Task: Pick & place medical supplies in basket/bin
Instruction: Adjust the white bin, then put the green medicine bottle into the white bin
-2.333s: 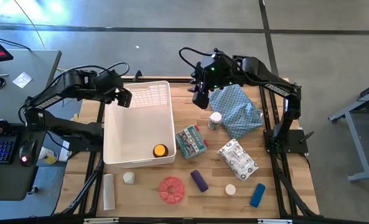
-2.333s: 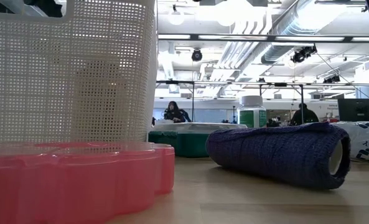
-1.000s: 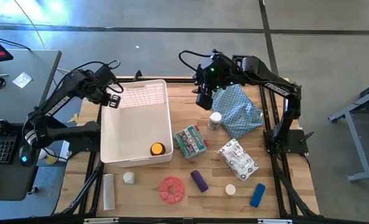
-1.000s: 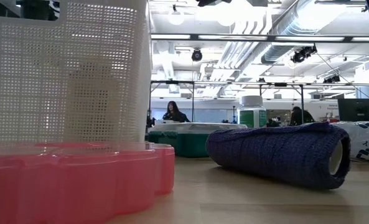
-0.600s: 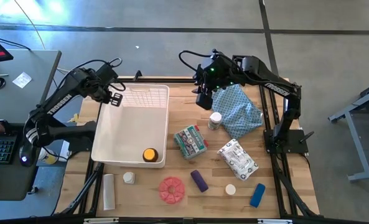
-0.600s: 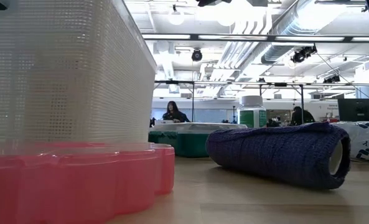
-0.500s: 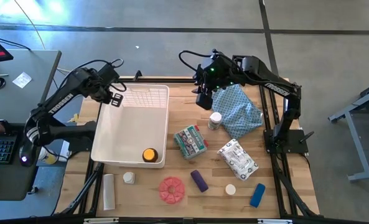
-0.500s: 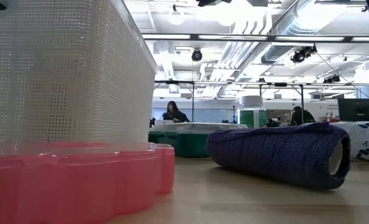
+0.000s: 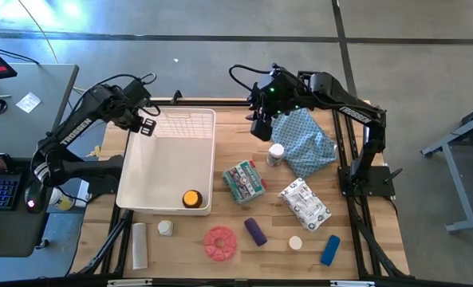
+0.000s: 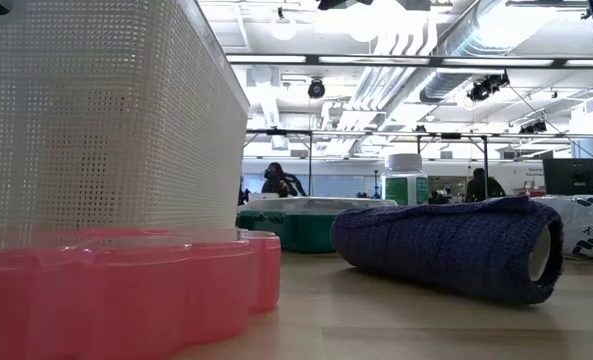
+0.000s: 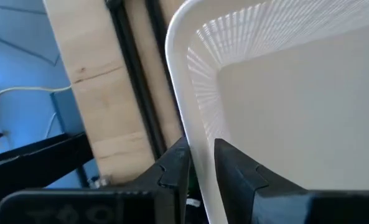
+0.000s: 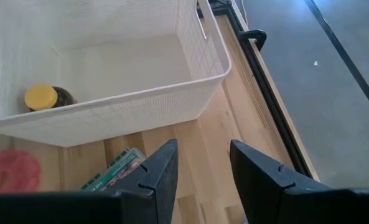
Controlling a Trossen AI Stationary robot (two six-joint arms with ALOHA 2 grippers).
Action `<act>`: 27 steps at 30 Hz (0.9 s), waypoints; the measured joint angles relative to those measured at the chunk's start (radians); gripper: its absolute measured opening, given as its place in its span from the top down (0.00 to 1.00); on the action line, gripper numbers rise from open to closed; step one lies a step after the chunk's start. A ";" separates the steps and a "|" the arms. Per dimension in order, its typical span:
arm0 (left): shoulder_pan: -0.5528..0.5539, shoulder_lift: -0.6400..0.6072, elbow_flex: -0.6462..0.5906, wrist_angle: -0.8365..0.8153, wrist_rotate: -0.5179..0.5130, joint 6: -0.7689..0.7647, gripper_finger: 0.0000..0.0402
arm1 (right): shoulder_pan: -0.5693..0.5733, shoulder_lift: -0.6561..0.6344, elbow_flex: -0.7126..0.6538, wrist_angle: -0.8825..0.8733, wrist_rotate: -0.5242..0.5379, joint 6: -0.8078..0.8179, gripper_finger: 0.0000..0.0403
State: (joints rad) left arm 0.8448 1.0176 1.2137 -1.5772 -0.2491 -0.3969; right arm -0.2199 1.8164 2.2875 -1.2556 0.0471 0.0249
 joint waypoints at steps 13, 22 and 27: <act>0.000 0.000 0.287 0.006 0.032 0.000 0.72 | -0.003 0.000 0.000 -0.009 0.053 0.019 0.66; -0.001 -0.004 0.435 0.047 0.147 0.000 0.72 | -0.030 0.003 -0.114 -0.147 -0.045 0.117 0.66; -0.001 -0.007 0.437 0.069 0.252 0.000 0.72 | -0.036 0.005 -0.312 -0.172 -0.021 0.234 0.65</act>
State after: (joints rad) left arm 0.8440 1.0102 1.6508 -1.5078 0.0024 -0.3966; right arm -0.2558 1.8210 1.9758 -1.4273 0.0266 0.2589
